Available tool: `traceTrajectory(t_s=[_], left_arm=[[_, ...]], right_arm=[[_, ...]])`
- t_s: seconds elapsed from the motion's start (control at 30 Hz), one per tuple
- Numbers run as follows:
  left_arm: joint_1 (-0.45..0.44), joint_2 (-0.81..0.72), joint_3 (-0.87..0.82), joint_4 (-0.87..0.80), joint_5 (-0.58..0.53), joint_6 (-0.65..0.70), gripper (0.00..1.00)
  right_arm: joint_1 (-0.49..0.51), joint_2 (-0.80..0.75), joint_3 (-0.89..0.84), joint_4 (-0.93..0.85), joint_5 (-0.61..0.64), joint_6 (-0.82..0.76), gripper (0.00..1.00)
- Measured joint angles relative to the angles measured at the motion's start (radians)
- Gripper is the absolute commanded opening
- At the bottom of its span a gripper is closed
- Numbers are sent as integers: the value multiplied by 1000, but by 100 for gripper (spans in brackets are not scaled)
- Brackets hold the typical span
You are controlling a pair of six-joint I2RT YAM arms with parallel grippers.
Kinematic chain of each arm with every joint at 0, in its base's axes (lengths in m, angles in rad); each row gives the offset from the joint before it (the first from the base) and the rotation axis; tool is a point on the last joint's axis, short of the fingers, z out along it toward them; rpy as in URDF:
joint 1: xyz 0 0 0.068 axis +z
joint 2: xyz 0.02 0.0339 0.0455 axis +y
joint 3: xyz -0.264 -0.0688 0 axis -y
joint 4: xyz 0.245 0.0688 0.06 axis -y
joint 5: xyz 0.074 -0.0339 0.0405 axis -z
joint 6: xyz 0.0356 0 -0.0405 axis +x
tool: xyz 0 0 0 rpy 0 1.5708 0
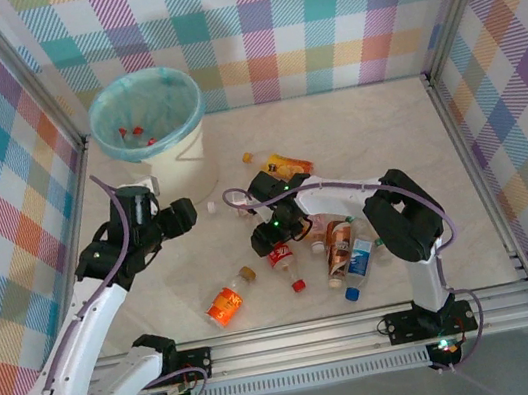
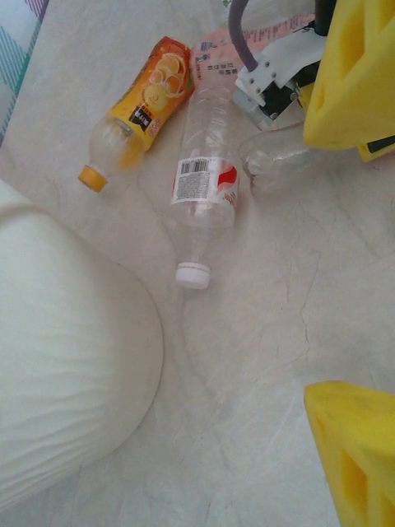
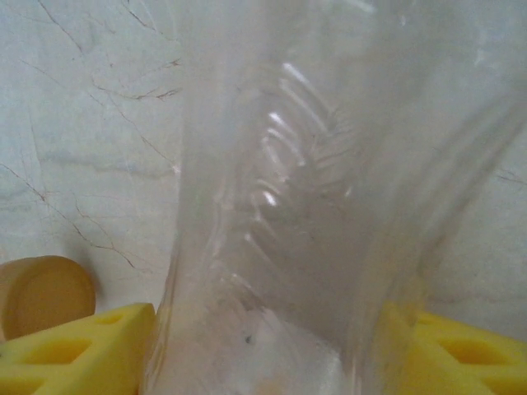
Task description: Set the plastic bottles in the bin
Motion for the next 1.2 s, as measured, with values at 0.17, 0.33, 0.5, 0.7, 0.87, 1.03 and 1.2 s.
traceTrajectory(t_s=[0.17,0.33,0.5,0.7,0.87,1.03,1.2], left_arm=[[0,43,60,-4,2,1,74],[0,55,150,2,42,4,84],[0,82,171,46,151,-11,84],[-6,162,170,128,309,-78,85],[-29,181,170,185,385,-109,85],[-60,207,170,234,422,-134,83],[-85,240,170,249,429,-145,75]], right_arm=[[0,-48,-25,-1,-3,-2,59],[0,-167,-49,5,-6,-24,55],[0,-297,-77,54,-18,-65,53],[0,-384,-85,158,-89,-110,50],[0,-416,-85,238,-149,-127,50],[0,-428,-85,287,-192,-130,51],[-2,-444,-87,306,-222,-126,53]])
